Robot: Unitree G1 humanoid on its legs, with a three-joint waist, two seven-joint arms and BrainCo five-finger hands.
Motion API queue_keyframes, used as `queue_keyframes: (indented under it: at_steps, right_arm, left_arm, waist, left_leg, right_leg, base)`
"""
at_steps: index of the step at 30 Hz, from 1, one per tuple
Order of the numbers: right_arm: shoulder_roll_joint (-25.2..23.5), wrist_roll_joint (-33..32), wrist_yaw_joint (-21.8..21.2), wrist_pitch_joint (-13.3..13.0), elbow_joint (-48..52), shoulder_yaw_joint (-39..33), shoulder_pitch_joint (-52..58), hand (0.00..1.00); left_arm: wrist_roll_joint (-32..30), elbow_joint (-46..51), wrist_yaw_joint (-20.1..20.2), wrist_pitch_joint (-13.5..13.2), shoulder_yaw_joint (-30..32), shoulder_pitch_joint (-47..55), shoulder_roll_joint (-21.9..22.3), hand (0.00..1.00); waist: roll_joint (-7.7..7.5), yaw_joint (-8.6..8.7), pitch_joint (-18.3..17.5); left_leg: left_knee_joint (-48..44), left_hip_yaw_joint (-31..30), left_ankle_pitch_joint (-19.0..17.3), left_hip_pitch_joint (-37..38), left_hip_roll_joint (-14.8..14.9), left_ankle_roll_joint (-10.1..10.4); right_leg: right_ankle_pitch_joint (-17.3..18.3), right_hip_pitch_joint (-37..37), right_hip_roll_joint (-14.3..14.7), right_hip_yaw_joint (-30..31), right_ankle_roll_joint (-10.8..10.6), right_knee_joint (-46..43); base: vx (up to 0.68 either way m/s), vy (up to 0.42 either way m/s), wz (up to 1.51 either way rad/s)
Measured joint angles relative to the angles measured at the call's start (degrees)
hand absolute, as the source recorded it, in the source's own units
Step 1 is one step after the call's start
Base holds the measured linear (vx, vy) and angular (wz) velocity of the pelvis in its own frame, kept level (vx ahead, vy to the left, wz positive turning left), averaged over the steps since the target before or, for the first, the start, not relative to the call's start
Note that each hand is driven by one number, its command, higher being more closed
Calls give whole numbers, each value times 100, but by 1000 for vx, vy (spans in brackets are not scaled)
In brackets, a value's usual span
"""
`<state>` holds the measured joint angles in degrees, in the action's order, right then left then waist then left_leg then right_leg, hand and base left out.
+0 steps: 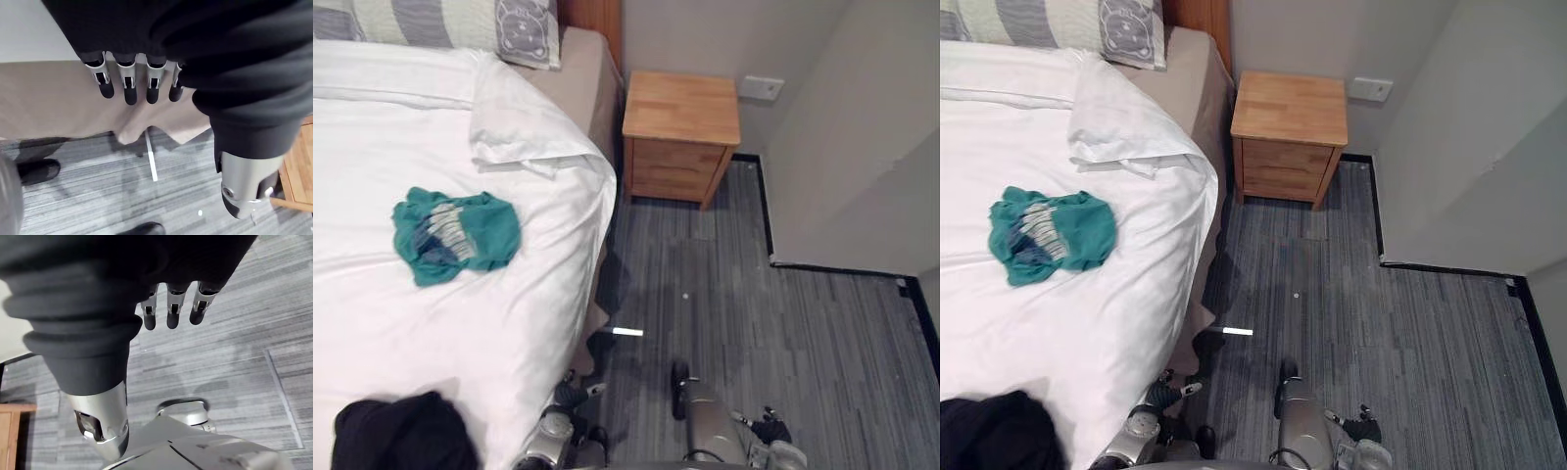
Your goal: Tidy the bed and pick cloth on bed and put in laundry
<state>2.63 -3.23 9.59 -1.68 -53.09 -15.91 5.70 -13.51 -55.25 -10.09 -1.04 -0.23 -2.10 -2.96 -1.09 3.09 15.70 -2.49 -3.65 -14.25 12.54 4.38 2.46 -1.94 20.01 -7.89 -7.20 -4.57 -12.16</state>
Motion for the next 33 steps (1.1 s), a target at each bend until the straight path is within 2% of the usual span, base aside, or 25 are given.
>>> queue_keyframes:
  at_steps: [1, 2, 3, 4, 5, 6, 7, 8, 10, 12, 13, 14, 15, 17, 19, 21, 24, 25, 26, 27, 29, 30, 31, 32, 33]
  right_arm:
    - [35, -22, 31, 17, -14, -26, -23, 0]
    - [19, -18, 31, 19, 2, -128, -38, 0]
    - [-6, -22, 30, 41, 40, -205, -20, 0]
    - [16, -23, 30, 62, 137, -195, 46, 0]
    - [37, -32, 35, 67, 255, -155, 102, 0]
    - [62, -67, 39, 62, 349, -96, 97, 0]
    - [51, -68, 41, 64, 378, -63, 66, 0]
    - [-4, -68, 33, 62, 439, 161, 19, 0]
    - [-123, -61, 23, 73, 416, 315, -35, 0]
    - [-162, -6, 17, 140, 158, 391, -302, 0]
    - [-161, -4, 17, 165, 146, 412, -336, 0]
    - [-79, 69, 17, 186, 109, 463, -372, 0]
    - [-123, 237, 18, 218, -59, 523, -363, 0]
    - [-141, 368, 12, 210, -227, 495, -269, 0]
    - [-108, 447, -4, 205, -237, 531, -317, 0]
    - [-83, 494, -5, 198, -262, 561, -340, 0]
    - [-1, 489, -4, 171, -289, 564, -350, 0]
    - [63, 479, -1, 166, -331, 481, -320, 0]
    - [77, 473, 7, 161, -360, 429, -277, 0]
    - [93, 421, 10, 158, -383, 272, -187, 0]
    - [-66, 375, 16, 217, -443, 207, -7, 0]
    - [90, 383, 9, 228, -446, 60, -19, 0]
    - [106, 386, 30, 224, -415, -17, -20, 0]
    - [108, 383, 42, 211, -279, -130, -8, 0]
    - [102, 363, 32, 214, -156, -133, -34, 0]
  left_arm:
    - [-16, -29, -9, -5, 170, 62, 16, 0]
    - [-37, -28, -3, -8, 286, 95, 108, 0]
    - [-67, -24, -3, -7, 477, 142, 188, 0]
    - [-68, 91, -5, -7, 745, 280, 291, 0]
    - [-54, 184, -9, -12, 862, 382, 390, 0]
    - [27, 396, -21, -44, 977, 451, 488, 0]
    - [56, 444, -31, -55, 971, 439, 473, 0]
    - [61, 529, -42, -74, 940, 429, 419, 0]
    - [100, 605, -63, -157, 913, 420, 377, 0]
    - [188, 624, -131, -194, 857, 405, 381, 0]
    - [192, 614, -131, -194, 826, 388, 390, 0]
    - [241, 571, -134, -184, 697, 396, 384, 0]
    - [273, 504, -121, -182, 536, 359, 267, 0]
    - [346, 444, -128, -188, 505, 400, 287, 0]
    - [447, 382, -119, -166, 353, 377, 192, 0]
    - [565, 254, -125, -139, 287, 387, 62, 0]
    - [618, 230, -104, -102, 243, 411, 60, 0]
    - [619, 137, -101, -113, 240, 353, 102, 0]
    - [619, 99, -103, -133, 265, 300, 136, 0]
    - [619, 93, -105, -148, 341, 298, 208, 0]
    - [620, 176, -84, -188, 653, 294, 204, 0]
    - [638, 189, -99, -176, 990, 348, 316, 0]
    - [640, 175, -99, -167, 1075, 399, 348, 0]
    - [678, 195, -60, -173, 1258, 508, 411, 0]
    - [683, 213, -12, -173, 1337, 517, 423, 0]
  waist:
    - [178, -46, -16]
    - [227, -53, -16]
    - [286, -42, 18]
    - [391, -48, 40]
    - [417, -79, 39]
    - [471, -134, 36]
    - [479, -190, 32]
    - [341, -282, 50]
    - [258, -407, 1]
    - [226, -428, -32]
    - [260, -428, -52]
    - [340, -495, -118]
    - [168, -564, -236]
    - [1, -532, -368]
    - [-193, -433, -417]
    - [-182, -402, -373]
    - [-93, -373, -335]
    - [-98, -376, -357]
    - [-114, -369, -366]
    - [-177, -326, -403]
    - [-331, -402, -388]
    - [-83, -419, -400]
    - [39, -402, -432]
    - [237, -397, -463]
    - [293, -444, -451]
  left_leg:
    - [-129, 267, 15, 190, 181, 92]
    - [-709, 478, 67, 63, 308, 182]
    - [-1862, 667, 192, -258, 456, 399]
    - [-3596, 724, 779, -811, 762, 719]
    - [-4564, 671, 1211, -1208, 961, 787]
    - [-5738, 679, 1166, -1694, 1209, 781]
    - [-6129, 730, 1100, -1894, 1281, 733]
    - [-6325, 934, 938, -2221, 1318, 648]
    - [-5623, 1229, 707, -2530, 1310, 553]
    - [-3266, 1623, 598, -2641, 933, 523]
    - [-2764, 1700, 602, -2684, 844, 522]
    - [-2021, 1980, 1126, -2682, 722, 335]
    - [-1929, 2496, 1135, -2610, 499, -468]
    - [-1618, 2339, 888, -2370, 110, -614]
    - [-1078, 1554, 998, -1931, -317, -651]
    - [-809, 564, 1005, -1499, -515, -654]
    - [-743, -535, 1012, -1200, -499, -635]
    - [-814, -1162, 984, -1220, -557, -514]
    - [-952, -1408, 924, -1309, -616, -420]
    - [-1222, -1801, 717, -1471, -717, -157]
    - [-1546, -2043, 337, -1691, -873, 137]
    - [-1787, -2024, 312, -1896, -582, 225]
    - [-1816, -1850, 321, -1962, -416, 242]
    - [-1752, -1274, 387, -1973, -20, 338]
    - [-1658, -692, 498, -1955, 237, 495]
  right_leg:
    - [-37, 44, 178, -107, 163, -358]
    - [166, -15, 289, -144, 316, -521]
    - [337, -296, 426, -206, 398, -571]
    - [560, -722, 663, -144, 535, -520]
    - [693, -963, 847, -58, 592, -453]
    - [800, -1322, 1052, 80, 692, -340]
    - [825, -1528, 1122, 170, 727, -259]
    - [838, -1973, 1151, 327, 751, 58]
    - [808, -2491, 1095, 434, 703, 508]
    - [863, -2924, 920, 417, 555, 961]
    - [895, -2998, 898, 412, 505, 1041]
    - [1011, -3110, 890, 314, 402, 1097]
    - [1421, -3168, 605, 20, 186, 726]
    - [1609, -2567, 300, -617, -184, -1309]
    - [981, -1626, -125, -595, -351, -3762]
    - [1528, -1326, -81, -524, -140, -4064]
    - [1832, -1205, 379, 208, -77, -2706]
    - [1794, -1052, 671, 1373, -109, -1838]
    - [1758, -1011, 723, 1901, -134, -1590]
    - [1648, -983, 700, 2575, -240, -1191]
    - [1062, -1003, 325, 2489, -457, -827]
    - [1122, -1126, 436, 1840, -233, -869]
    - [1104, -1229, 493, 1599, -170, -768]
    - [1086, -1495, 628, 1148, -75, -515]
    - [1069, -1625, 690, 894, 30, -396]
  base:
    - [639, -266, -37]
    - [726, -340, -50]
    - [696, -381, -44]
    - [548, -313, -43]
    - [554, -232, -66]
    - [441, -120, -72]
    - [545, -147, -100]
    - [506, -148, -93]
    - [513, -110, -71]
    - [504, 24, -35]
    - [481, 106, -14]
    - [533, 162, 17]
    - [692, 196, 69]
    - [623, 180, 150]
    - [442, 85, 209]
    - [565, -93, 251]
    - [465, -244, 247]
    - [362, -295, 238]
    - [389, -398, 324]
    - [256, -409, 308]
    - [207, -481, 288]
    - [90, -392, 190]
    - [50, -467, 204]
    - [8, -310, 161]
    - [-10, -286, 139]
